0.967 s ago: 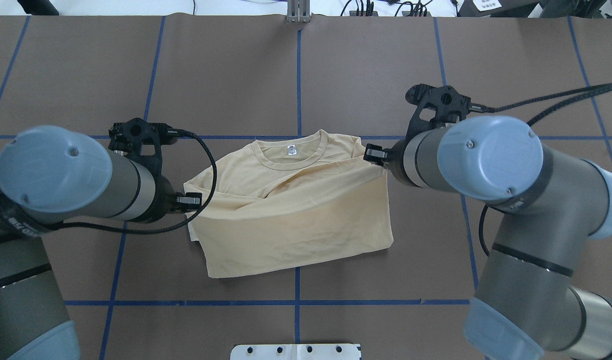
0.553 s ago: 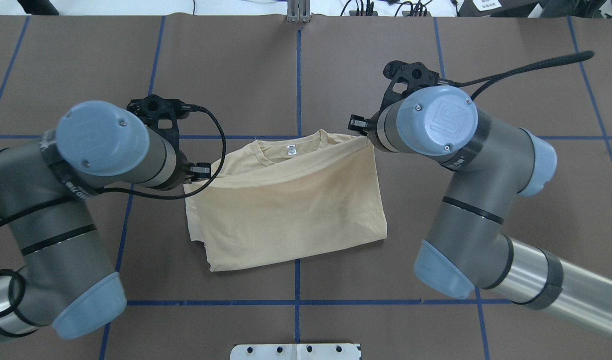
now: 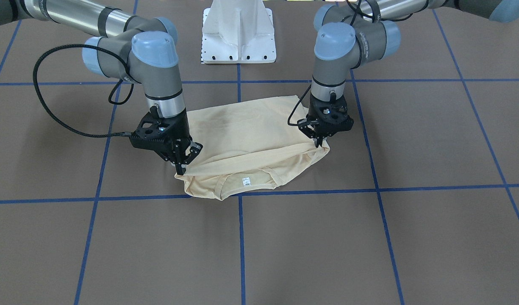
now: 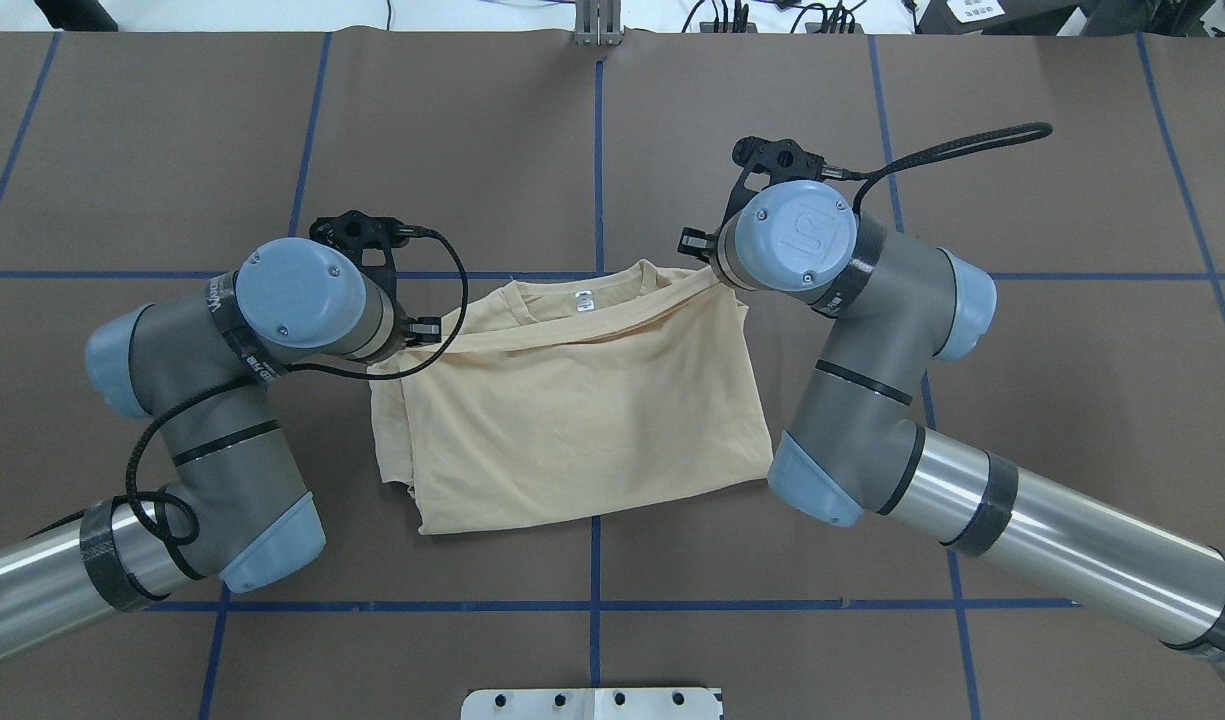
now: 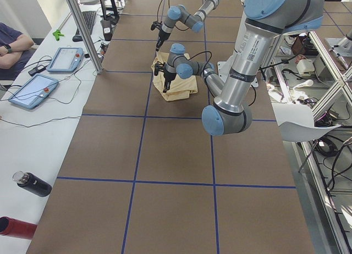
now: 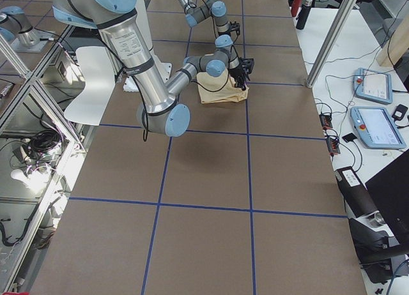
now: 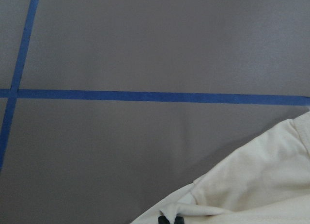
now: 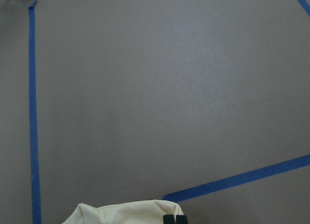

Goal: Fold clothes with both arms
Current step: 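Lift the hem with both grippers and fold it up toward the collar, then open and raise the right gripper while the left gripper moves to the fold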

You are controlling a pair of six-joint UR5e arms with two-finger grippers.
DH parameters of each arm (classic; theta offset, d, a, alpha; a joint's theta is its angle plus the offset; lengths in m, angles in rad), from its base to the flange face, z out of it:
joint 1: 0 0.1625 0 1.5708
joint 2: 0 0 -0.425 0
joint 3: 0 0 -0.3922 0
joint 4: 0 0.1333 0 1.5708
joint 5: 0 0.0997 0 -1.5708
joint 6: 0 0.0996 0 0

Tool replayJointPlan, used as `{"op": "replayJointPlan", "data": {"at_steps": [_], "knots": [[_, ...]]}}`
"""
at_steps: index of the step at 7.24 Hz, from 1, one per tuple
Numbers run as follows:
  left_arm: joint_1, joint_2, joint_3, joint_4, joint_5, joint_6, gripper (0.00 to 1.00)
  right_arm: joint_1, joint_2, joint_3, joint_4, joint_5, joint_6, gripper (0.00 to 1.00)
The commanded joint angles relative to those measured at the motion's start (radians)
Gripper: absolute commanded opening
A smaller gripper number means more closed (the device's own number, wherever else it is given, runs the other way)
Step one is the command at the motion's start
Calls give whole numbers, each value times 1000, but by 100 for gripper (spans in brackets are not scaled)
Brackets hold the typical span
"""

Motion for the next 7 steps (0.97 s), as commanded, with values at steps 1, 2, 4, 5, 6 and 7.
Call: {"op": "replayJointPlan", "data": {"at_steps": [1,2,4,5,6,7], "knots": [[-3,2,-13,-10,-2,63,100,6,7,-9,9,10,-28,100],[-9,23,-94,-8,-13,106,100,34,2,14,3,61,-53,100],[12,124,-234,-13,-76,82,100,90,-78,121,0,158,-108,100],[85,132,-247,-13,-69,-24,100,95,-102,149,0,156,-129,100],[163,135,-245,-19,-59,-111,100,94,-102,149,0,155,-130,100],[212,135,-244,-20,-21,-143,99,94,-102,151,0,155,-130,100]]}}
